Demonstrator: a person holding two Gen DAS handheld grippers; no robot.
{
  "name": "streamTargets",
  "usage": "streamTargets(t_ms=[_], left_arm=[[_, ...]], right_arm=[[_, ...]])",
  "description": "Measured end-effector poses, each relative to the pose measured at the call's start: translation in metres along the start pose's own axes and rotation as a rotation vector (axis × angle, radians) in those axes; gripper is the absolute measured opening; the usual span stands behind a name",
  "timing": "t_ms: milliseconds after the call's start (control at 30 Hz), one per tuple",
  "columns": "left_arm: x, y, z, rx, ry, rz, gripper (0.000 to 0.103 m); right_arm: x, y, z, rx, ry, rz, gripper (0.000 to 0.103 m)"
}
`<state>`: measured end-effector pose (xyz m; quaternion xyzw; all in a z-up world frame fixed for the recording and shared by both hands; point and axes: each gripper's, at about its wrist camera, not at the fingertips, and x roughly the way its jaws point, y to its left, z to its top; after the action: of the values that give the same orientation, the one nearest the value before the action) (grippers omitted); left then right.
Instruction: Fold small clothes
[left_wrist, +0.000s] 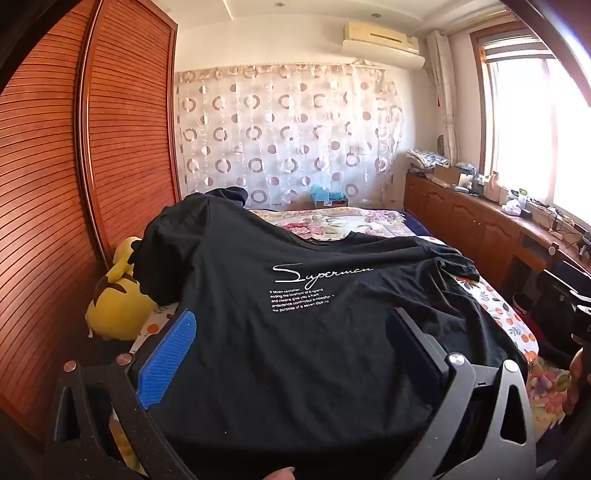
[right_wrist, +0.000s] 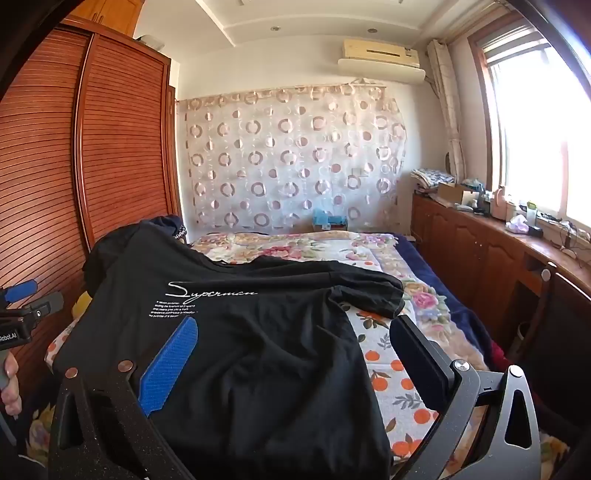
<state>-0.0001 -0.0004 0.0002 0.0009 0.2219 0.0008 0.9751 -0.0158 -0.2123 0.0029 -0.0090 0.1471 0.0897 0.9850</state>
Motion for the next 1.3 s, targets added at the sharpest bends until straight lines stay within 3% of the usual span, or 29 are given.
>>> streamTargets(t_ms=[1300], left_arm=[[-0.005, 0.007, -0.003, 0.003, -0.009, 0.012, 0.103]], right_arm=[[-0.002, 0.0, -0.001, 0.005, -0.004, 0.003, 0.103]])
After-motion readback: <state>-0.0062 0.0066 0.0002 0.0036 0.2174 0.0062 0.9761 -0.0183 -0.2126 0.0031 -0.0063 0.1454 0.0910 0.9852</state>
